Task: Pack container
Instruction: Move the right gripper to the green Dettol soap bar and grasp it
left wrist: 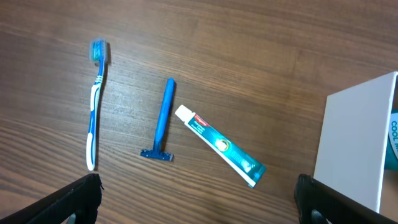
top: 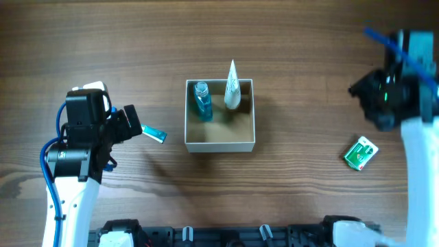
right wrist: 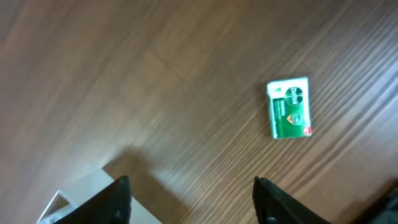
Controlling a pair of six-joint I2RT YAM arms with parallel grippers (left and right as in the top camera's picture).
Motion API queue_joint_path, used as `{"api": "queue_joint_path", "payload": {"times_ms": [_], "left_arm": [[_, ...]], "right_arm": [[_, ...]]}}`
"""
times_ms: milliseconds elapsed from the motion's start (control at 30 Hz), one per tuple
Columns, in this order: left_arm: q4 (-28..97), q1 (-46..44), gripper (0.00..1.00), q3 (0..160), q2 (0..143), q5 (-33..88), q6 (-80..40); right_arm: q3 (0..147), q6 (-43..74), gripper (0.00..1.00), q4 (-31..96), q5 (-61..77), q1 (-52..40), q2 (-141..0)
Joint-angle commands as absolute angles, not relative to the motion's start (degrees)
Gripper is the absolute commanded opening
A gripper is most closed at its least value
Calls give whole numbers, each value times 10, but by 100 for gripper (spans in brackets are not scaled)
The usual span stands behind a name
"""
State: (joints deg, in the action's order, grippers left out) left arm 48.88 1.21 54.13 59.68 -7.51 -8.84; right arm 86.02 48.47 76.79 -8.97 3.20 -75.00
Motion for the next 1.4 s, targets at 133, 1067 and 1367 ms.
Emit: {"api": "queue_joint_path", "payload": {"times_ms": [133, 1067, 1367], "left_arm": [[487, 10, 100, 552, 597, -84, -79], [487, 10, 100, 552, 597, -80, -81], [487, 10, 100, 552, 597, -80, -81]], "right_arm": [[640, 493, 100, 672, -68, 96, -602], [565, 193, 100, 531, 45, 354, -955], [526, 195, 100, 489, 61, 352, -977]]}}
